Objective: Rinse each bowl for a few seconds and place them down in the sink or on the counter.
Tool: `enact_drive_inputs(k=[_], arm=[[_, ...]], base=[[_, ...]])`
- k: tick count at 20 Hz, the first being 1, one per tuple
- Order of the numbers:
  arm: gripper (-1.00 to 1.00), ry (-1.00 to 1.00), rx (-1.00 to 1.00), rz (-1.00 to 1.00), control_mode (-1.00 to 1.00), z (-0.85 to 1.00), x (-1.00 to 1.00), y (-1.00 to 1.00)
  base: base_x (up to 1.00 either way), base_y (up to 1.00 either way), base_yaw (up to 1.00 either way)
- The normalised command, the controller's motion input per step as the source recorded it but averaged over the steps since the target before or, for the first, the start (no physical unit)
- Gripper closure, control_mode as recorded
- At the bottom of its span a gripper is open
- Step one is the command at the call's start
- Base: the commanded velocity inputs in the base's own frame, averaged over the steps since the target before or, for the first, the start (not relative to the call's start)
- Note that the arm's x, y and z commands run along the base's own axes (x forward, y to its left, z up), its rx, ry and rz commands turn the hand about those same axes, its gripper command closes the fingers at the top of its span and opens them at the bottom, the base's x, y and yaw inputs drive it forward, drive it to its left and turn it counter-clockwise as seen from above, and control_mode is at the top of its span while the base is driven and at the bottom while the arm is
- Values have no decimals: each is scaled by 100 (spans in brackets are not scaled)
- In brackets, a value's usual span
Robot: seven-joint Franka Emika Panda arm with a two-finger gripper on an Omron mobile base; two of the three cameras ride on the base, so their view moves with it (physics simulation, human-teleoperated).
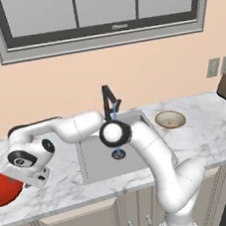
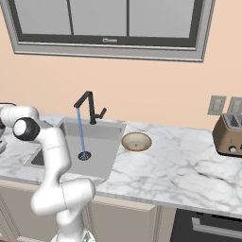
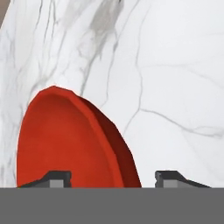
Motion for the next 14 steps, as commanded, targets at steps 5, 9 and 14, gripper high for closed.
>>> enact_drive_inputs(k=[5,9,14], arm=[[100,5,-4,0,-100,0,19,17],[100,8,-1,0,-100,2,9,10],[100,0,-7,-7,-100,17,-2,2]], base=[[0,0,0],[0,0,0],[0,0,0]])
